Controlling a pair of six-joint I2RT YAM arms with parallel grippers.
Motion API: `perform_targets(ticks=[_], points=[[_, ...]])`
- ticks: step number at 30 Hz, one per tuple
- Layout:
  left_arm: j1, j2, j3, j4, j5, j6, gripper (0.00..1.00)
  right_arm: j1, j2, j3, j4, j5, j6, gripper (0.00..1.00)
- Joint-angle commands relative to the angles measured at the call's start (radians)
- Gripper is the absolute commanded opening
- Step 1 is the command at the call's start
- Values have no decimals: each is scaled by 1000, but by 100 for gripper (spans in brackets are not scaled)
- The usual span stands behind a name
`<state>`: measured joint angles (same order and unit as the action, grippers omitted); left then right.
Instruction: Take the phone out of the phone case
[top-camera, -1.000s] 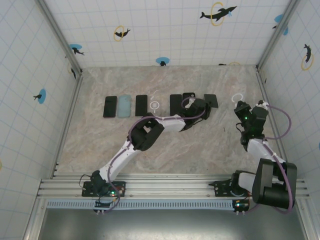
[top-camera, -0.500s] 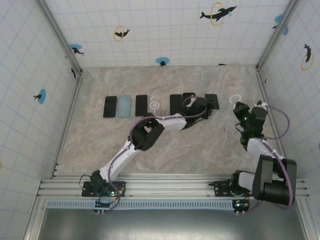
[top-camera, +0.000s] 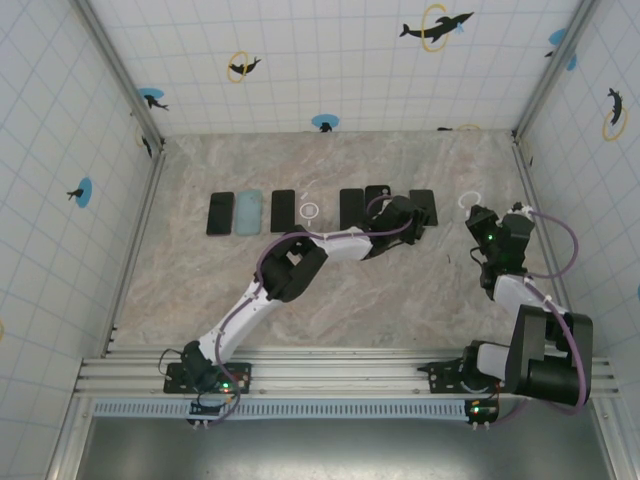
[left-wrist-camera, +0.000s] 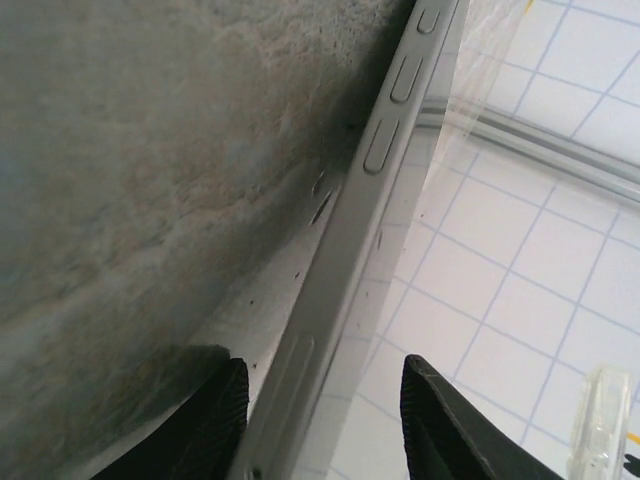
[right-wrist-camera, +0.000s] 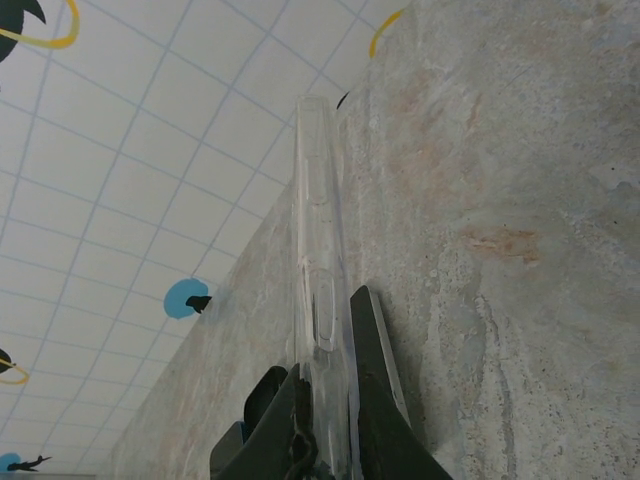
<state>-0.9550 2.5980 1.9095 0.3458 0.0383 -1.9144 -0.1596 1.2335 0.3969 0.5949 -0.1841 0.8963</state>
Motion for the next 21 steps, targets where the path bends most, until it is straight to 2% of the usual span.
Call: perform_targets(ticks=[1, 15, 21], points=[[-9, -71, -21, -63, 11, -30, 47, -8, 12, 19, 7, -8, -16, 2], [-34, -127, -99, -56, 36, -106, 53, -7, 12, 30, -12, -7, -18, 3], [-36, -153, -123, -67, 44, -99, 55, -8, 11, 24, -17, -2, -18, 3]])
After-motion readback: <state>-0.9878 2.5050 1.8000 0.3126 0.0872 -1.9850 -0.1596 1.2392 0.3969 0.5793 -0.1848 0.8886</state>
